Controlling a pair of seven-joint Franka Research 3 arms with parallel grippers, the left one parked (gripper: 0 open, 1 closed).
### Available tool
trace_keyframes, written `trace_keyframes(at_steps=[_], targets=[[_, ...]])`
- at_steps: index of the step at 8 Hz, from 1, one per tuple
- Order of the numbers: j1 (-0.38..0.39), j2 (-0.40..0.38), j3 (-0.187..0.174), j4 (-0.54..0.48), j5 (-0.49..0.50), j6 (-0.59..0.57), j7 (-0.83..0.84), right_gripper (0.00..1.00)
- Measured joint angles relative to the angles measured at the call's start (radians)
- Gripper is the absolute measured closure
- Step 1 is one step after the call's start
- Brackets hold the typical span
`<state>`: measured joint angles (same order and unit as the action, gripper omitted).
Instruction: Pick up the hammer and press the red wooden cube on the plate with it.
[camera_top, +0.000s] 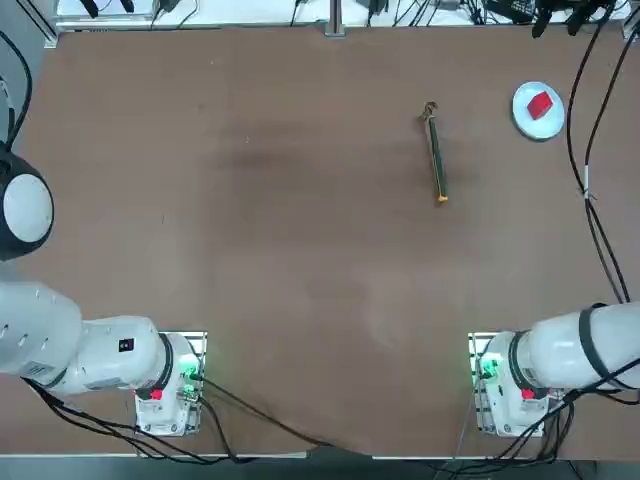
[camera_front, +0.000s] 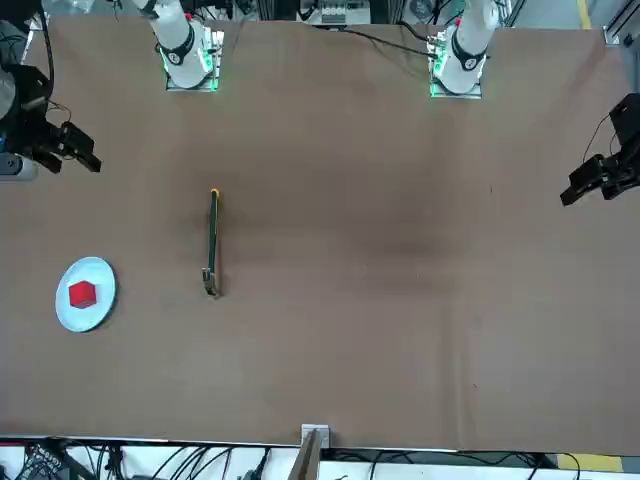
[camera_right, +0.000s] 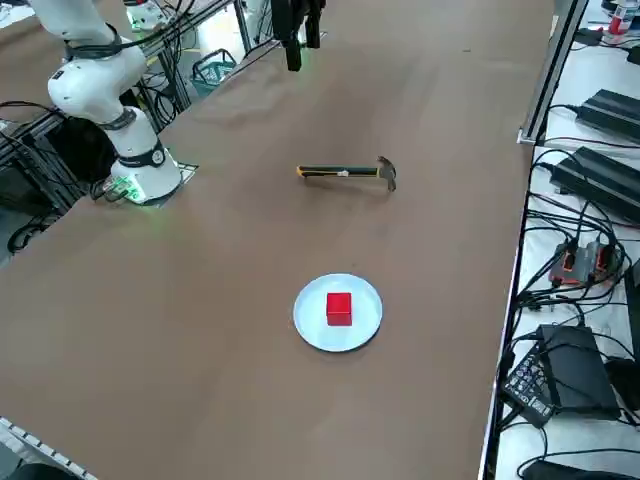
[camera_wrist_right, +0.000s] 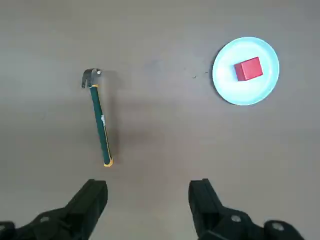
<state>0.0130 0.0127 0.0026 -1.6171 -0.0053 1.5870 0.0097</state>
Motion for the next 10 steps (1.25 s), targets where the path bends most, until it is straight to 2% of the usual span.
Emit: trace_keyframes(at_steps=[2, 3, 5, 7, 10], targets=[[0.01, 0.056, 0.001, -0.019, 0.024, 0.046, 0.012, 0.0], [0.024, 0.091, 0.002, -0.051, 0.053, 0.123, 0.019, 0.0], [0.073, 0.134, 0.004, -0.186, 0.072, 0.336, 0.027, 0.0], [0.148, 0.163, 0.007, -0.335, 0.075, 0.543, 0.108, 0.0], [0.216, 0.217, 0.009, -0.477, 0.075, 0.764, 0.18, 0.0]])
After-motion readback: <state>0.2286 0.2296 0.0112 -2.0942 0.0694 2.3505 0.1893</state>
